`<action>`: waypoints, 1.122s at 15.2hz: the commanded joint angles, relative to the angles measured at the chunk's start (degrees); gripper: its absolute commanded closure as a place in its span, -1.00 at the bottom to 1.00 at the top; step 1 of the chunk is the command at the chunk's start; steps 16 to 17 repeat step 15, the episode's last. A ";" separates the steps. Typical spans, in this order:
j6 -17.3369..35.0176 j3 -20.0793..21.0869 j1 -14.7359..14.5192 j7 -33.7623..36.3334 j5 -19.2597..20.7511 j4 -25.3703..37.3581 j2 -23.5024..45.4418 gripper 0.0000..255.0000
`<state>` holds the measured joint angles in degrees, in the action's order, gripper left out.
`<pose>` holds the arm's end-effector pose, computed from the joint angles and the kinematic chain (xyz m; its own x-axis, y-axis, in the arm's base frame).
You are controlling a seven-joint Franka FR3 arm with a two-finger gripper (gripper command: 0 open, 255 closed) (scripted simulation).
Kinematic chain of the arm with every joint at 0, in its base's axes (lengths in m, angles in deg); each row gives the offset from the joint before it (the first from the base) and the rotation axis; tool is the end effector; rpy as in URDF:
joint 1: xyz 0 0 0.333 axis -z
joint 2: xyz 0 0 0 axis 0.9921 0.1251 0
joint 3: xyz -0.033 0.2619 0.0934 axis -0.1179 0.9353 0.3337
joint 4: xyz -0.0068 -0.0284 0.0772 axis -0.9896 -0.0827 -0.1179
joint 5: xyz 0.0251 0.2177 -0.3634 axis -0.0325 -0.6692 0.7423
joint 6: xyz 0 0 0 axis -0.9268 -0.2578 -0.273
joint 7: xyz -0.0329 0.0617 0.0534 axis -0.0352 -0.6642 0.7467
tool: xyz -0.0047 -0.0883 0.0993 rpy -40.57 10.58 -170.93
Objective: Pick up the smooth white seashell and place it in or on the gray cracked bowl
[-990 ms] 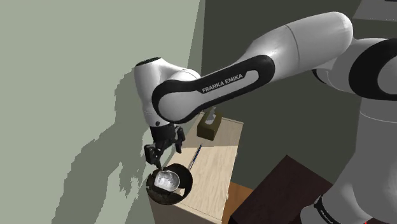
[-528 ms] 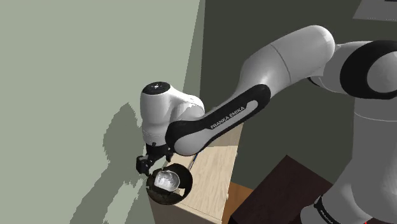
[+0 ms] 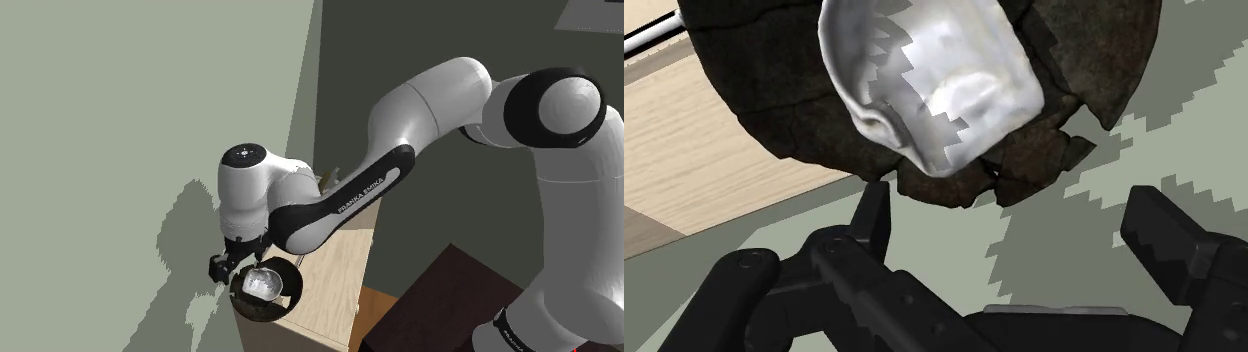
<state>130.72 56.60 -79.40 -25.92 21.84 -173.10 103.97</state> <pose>0.4915 0.4457 0.2397 0.9856 0.1094 0.1286 0.1171 -0.9917 -0.0538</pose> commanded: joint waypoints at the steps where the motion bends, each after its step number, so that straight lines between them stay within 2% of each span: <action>1: -1.54 2.84 3.03 -24.89 3.70 0.22 5.95 -1.00; 6: -6.07 11.20 8.84 -20.30 12.63 1.13 12.21 -1.00; 7: -6.66 10.72 7.60 -20.06 12.85 2.46 12.91 1.00; 9: -6.36 11.87 9.37 -20.31 12.16 0.77 11.52 1.00; 10: -6.76 10.66 7.55 -20.26 12.79 2.78 12.96 1.00; 12: -6.11 10.69 7.79 -19.64 12.99 1.70 12.71 1.00; 13: -6.71 10.63 7.00 -19.59 12.85 2.68 12.97 1.00; 17: -7.34 11.62 7.99 -20.14 11.97 2.37 12.06 1.00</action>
